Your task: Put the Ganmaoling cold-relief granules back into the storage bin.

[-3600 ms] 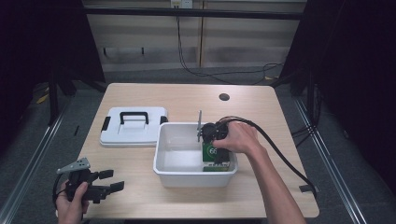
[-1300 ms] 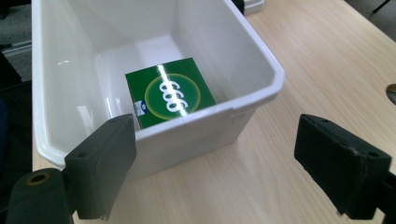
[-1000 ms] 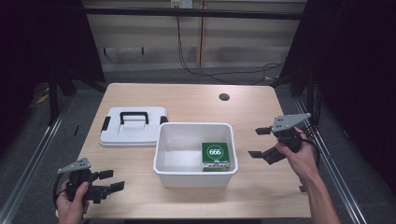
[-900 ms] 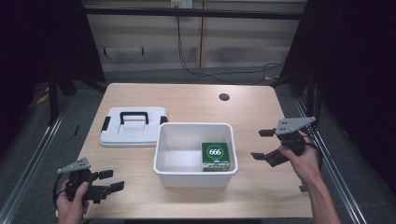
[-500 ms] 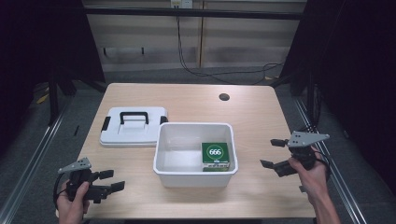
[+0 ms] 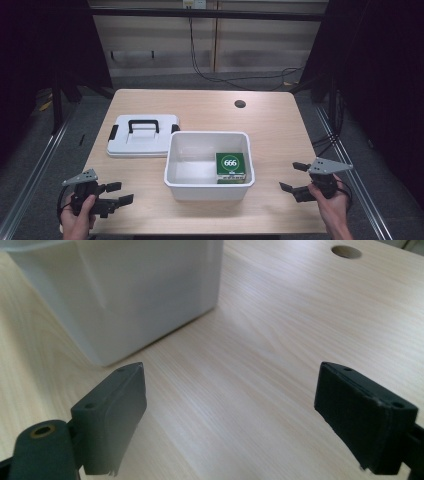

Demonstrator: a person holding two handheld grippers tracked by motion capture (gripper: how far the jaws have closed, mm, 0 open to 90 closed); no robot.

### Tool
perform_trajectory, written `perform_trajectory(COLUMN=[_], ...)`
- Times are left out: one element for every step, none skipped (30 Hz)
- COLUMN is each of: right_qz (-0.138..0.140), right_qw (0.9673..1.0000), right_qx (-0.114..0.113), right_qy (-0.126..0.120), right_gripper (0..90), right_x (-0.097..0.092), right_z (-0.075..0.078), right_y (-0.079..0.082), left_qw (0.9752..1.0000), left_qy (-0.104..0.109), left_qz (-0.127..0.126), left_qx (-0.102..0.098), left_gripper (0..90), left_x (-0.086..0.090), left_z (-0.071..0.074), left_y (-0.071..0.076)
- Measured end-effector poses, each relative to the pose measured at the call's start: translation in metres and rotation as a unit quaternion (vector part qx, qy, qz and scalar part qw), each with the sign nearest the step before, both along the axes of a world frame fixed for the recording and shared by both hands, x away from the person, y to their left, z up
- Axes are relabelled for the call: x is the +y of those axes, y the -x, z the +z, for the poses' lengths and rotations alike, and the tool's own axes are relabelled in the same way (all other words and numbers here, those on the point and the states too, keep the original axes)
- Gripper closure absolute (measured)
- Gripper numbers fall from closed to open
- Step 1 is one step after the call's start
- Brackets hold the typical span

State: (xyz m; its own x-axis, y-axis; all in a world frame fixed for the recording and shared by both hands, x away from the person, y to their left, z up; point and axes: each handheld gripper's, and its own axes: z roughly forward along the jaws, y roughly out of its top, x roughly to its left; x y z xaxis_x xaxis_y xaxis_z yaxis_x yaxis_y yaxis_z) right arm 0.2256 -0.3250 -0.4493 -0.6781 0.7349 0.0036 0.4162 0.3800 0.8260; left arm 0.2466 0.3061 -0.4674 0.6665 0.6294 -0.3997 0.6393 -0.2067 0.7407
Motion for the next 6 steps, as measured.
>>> perform_trajectory(right_qz=[-0.007,-0.007,-0.007,-0.013,-0.010,-0.010], right_qw=[1.0000,0.9999,0.9999,0.9997,0.9996,0.9996], right_qx=[0.003,0.009,0.009,0.021,0.025,0.025], right_qy=[-0.004,-0.006,-0.006,0.003,0.002,0.002], right_gripper=[12.8,12.8,12.8,12.8,12.9,12.9], right_x=[-0.0039,-0.0053,-0.0053,-0.0070,-0.0078,-0.0078], right_z=[-0.0058,-0.0087,-0.0087,-0.0137,-0.0156,-0.0156], right_y=[0.0016,0.0021,0.0021,0.0028,0.0025,0.0025], left_qw=[1.0000,1.0000,1.0000,1.0000,1.0000,1.0000], left_qy=[0.002,0.001,0.001,0.002,0.003,0.003], left_qz=[0.000,0.000,0.000,-0.002,-0.002,-0.002], left_qx=[0.003,0.002,0.002,0.002,0.002,0.002], left_gripper=[16.2,16.2,16.2,16.2,16.2,16.2], left_x=[0.0004,0.0005,0.0005,0.0005,0.0005,0.0005], left_z=[-0.0004,-0.0004,-0.0004,-0.0004,-0.0003,-0.0003], left_y=[-0.0005,-0.0008,-0.0008,-0.0008,-0.0007,-0.0007])
